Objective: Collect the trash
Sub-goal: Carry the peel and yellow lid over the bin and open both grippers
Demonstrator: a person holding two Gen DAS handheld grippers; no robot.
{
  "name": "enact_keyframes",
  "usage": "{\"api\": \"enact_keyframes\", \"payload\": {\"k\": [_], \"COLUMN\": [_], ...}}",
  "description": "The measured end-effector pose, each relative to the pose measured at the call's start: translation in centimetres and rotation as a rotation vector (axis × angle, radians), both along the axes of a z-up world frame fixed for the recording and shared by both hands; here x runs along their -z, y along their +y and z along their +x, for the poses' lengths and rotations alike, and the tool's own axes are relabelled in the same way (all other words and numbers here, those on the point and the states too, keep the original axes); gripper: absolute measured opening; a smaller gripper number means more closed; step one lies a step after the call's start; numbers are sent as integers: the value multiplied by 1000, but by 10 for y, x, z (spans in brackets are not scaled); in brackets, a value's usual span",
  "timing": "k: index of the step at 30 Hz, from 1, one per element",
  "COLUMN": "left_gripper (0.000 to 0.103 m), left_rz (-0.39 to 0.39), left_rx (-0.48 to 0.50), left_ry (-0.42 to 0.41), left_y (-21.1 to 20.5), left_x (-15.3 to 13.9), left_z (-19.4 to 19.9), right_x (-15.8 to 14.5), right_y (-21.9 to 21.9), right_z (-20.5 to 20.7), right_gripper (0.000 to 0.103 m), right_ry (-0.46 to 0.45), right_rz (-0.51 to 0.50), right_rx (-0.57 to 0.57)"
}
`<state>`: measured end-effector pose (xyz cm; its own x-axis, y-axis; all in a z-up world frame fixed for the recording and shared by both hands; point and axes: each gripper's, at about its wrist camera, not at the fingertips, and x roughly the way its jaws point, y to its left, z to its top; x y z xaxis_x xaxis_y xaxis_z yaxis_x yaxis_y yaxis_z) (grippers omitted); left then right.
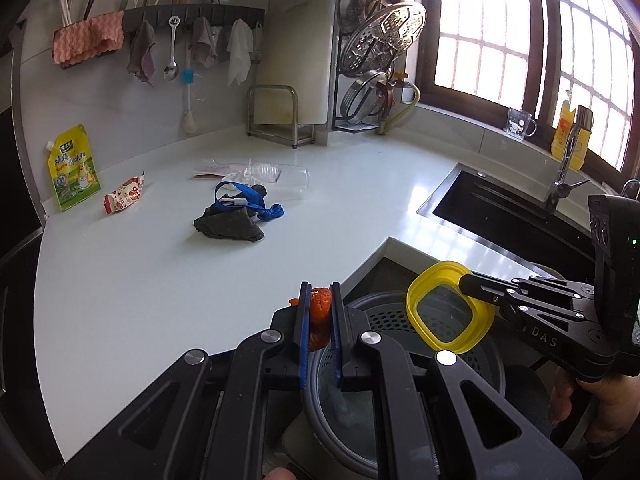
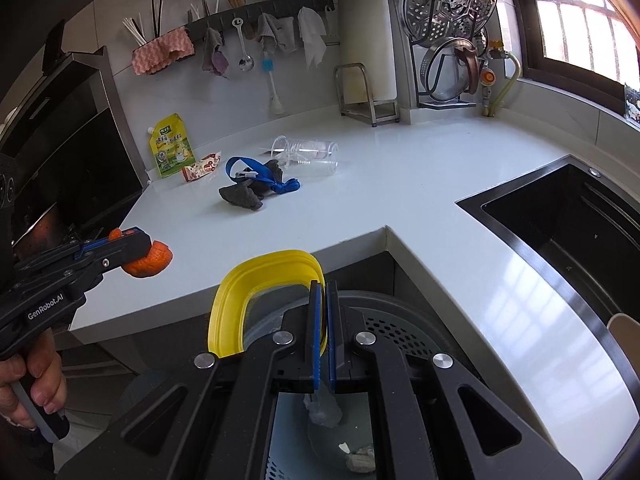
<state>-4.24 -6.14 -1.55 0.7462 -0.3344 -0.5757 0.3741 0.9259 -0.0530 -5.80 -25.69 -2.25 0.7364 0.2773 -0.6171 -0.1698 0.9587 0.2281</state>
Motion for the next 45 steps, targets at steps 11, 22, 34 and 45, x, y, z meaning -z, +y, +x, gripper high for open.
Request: {"api": "enact_keyframes", "payload": {"k": [11,22,34,45], "left_gripper": [9,9,10,10], "left_rz": [-1,6,14,22], "left_rx": [19,52,82,100], "left_ry": [3,39,69,113], "left_y": [-8,-27,-41,-50], "left_x": [2,18,29,47], "left_z": [-16,-19,-17,-13], "right_x": [20,45,63,79], "right_y": [-4,-16,-24,-26], "right_z": [-26,-41,-46,-50], "right_gripper": [2,2,2,3], "right_ry": [37,88,123,158], "right_rz": [-11,-19,-19,-38], "right_rx": [16,38,54,56]}}
